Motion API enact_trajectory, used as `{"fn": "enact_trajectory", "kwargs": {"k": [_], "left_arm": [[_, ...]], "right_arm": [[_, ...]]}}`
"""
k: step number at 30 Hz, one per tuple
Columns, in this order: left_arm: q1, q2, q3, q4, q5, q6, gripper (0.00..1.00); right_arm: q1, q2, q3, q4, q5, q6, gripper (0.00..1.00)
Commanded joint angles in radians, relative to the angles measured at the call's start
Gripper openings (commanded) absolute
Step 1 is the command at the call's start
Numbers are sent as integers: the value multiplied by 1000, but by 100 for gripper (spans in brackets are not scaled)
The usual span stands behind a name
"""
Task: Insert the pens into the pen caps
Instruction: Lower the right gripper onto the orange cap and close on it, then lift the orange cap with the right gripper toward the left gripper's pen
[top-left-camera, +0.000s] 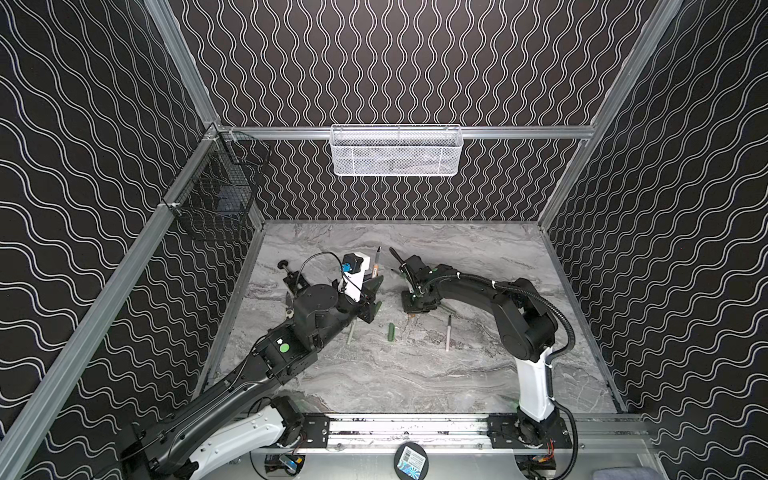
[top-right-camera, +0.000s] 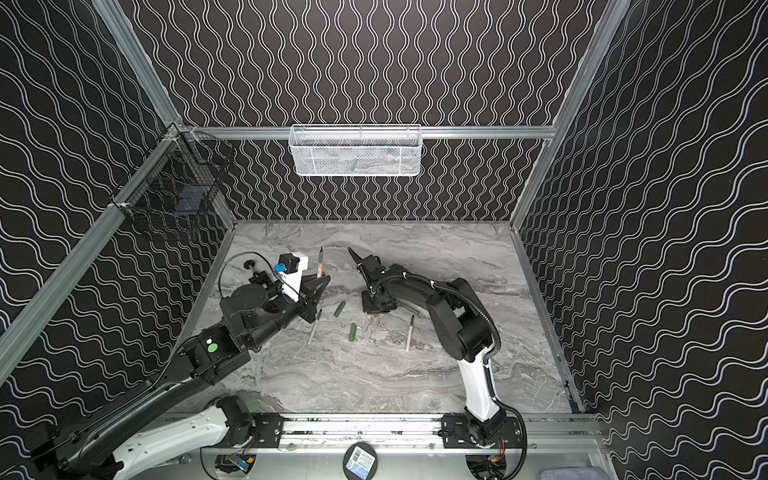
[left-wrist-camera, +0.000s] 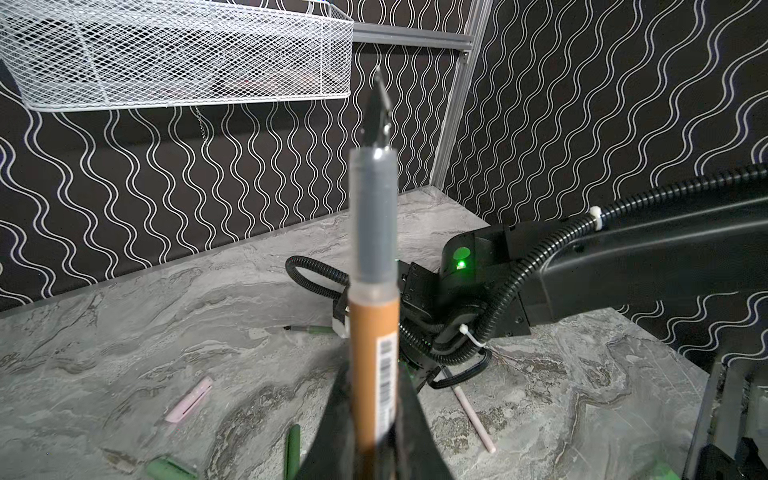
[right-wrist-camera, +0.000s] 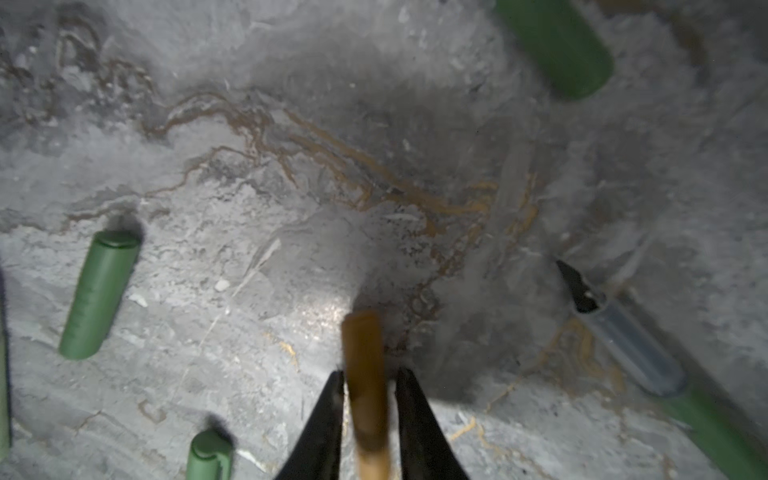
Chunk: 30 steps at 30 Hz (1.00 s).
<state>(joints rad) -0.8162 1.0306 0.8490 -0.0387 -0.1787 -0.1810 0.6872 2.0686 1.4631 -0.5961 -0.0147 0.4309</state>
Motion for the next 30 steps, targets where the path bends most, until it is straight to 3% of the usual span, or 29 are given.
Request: {"fn": "enact_trajectory", "kwargs": {"k": [1, 10, 19, 30], "left_arm": [[1, 3, 4, 29, 8, -6, 0], [2, 11, 3, 28, 1, 0, 0], [1, 30, -4, 41, -23, 16, 0], [-15, 85, -36, 80, -28, 3, 0]], "right_arm": [[2, 6, 2, -2, 16, 7, 24], [2, -11, -8, 22, 16, 1, 13], [2, -141, -61, 82, -19, -14, 11], [15, -433, -353, 266, 5, 55, 9]]}}
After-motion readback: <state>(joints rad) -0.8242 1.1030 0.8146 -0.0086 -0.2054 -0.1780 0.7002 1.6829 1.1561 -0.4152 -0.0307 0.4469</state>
